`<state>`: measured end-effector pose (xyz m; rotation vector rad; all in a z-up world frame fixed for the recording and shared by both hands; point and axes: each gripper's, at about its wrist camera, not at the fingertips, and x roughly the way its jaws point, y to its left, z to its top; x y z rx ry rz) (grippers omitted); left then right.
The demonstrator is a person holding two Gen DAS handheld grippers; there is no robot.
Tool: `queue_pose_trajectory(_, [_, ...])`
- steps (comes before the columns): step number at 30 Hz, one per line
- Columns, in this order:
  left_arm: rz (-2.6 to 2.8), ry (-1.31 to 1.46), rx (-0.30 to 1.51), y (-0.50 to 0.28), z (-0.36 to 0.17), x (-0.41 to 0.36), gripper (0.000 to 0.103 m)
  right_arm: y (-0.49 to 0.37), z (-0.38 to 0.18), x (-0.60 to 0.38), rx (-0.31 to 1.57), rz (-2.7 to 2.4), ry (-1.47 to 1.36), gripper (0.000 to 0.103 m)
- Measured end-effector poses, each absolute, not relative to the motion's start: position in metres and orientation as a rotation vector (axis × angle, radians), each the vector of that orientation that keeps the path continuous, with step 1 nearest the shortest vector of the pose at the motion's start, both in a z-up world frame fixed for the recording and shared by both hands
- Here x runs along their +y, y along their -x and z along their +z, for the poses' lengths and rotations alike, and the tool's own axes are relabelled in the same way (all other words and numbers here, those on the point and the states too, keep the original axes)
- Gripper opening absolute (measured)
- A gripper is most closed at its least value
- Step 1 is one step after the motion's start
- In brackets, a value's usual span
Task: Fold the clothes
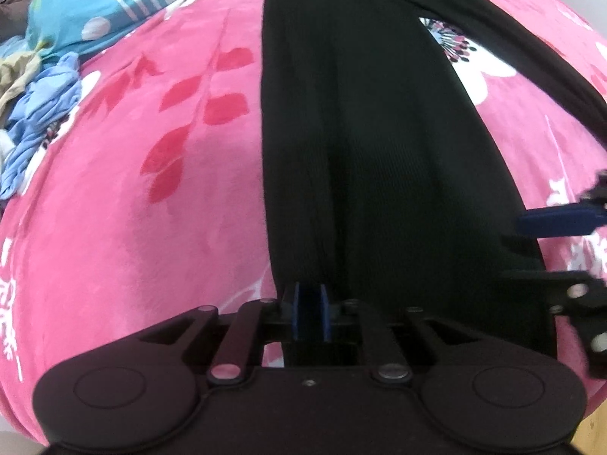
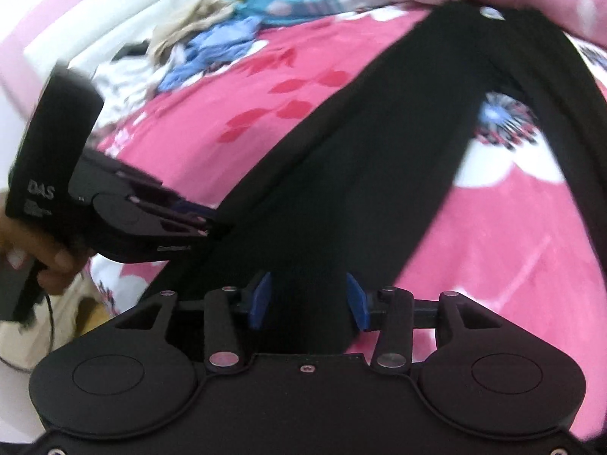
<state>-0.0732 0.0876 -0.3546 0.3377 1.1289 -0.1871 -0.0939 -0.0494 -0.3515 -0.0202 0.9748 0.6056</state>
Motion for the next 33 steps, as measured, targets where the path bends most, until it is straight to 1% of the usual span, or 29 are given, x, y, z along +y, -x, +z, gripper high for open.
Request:
queue_pose_trajectory(8, [-0.271,-0.343,1.151,0.066,-0.353,0.094,0.012,0.087,-0.363,-0.028,1.029,0.582,0.037,0.044])
queue_pose_trajectory(18, [-0.316,-0.378,1.136,0.065,-0.36,0.092,0.012,0.086,-0.374,-0.022,1.054,0.534,0.023,0.05])
queue_pose_trajectory(20, [-0.328,-0.393,1.119,0.067,-0.36,0.092,0.007,0.087,-0.375,-0.019,1.054,0.528,0.031,0.052])
queue_pose_trajectory(21, [-0.334,-0.401,1.113,0.067,-0.359,0.093,0.002,0.087,-0.375,-0.018,1.053,0.526,0.036,0.052])
queue_pose_trajectory(22, [-0.334,-0.422,1.091,0.07,-0.357,0.092,0.001,0.088,-0.375,-0.017,1.052,0.524,0.041,0.052])
queue_pose_trajectory(33, [-0.256,-0.435,1.081,0.066,-0.35,0.13,0.0,0.089,-0.374,-0.014,1.044,0.499,0.049,0.052])
